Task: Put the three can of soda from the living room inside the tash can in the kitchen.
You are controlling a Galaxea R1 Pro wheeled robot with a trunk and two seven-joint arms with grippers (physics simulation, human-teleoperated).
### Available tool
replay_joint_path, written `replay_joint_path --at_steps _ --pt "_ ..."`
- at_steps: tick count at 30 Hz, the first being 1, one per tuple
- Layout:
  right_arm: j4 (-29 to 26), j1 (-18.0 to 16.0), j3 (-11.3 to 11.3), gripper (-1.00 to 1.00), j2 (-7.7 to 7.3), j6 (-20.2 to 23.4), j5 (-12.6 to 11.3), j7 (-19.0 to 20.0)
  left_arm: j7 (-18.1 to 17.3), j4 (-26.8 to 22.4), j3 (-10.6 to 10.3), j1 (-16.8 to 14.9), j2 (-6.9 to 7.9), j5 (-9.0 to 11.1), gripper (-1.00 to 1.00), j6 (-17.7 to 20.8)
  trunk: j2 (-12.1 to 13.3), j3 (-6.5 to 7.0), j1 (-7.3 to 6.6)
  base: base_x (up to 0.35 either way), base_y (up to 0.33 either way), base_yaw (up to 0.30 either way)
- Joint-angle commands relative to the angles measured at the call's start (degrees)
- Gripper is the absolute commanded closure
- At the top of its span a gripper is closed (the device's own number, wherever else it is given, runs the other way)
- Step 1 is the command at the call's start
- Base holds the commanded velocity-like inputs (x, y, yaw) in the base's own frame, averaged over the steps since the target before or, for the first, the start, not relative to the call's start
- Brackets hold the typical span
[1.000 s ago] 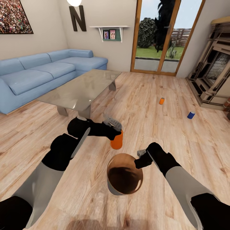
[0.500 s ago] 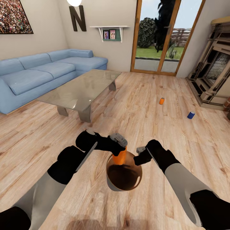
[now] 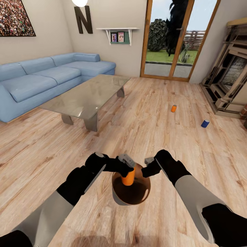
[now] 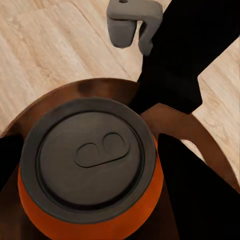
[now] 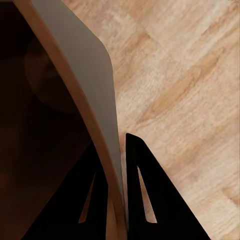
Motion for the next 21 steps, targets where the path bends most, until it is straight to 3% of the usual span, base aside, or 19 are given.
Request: replay_joint_path --at_steps 1,9,12,15,21 --pt "0.0 0.0 0.0 1.00 0.19 0.5 -1.8 0.3 -0.1 3.1 0.0 0.0 -0.10 0.1 1.00 -2.4 0.0 0.01 -0.01 0.000 0.000 0.000" --pt "0.0 0.0 1.6 1.00 0.58 0.5 -1.8 0.3 0.2 10.7 -0.3 0.0 -1.40 0.0 1.00 -5.5 0.0 0.01 -0.01 0.000 0.000 0.000" --pt "0.0 0.0 1.9 1.00 0.67 0.5 -1.8 0.3 1.3 12.8 -2.6 0.0 -1.86 0.0 1.00 -6.5 0.0 0.01 -0.01 0.000 0.000 0.000" --pt "0.0 0.0 2.0 1.00 0.70 0.5 -1.8 0.3 4.0 15.7 -6.1 0.0 -3.25 0.0 1.00 -7.3 0.0 0.01 -0.01 0.000 0.000 0.000" --pt "0.0 0.0 2.0 1.00 0.66 0.5 -1.8 0.3 5.3 17.1 -7.4 0.0 -3.77 0.0 1.00 -7.5 0.0 0.01 -0.01 0.000 0.000 0.000"
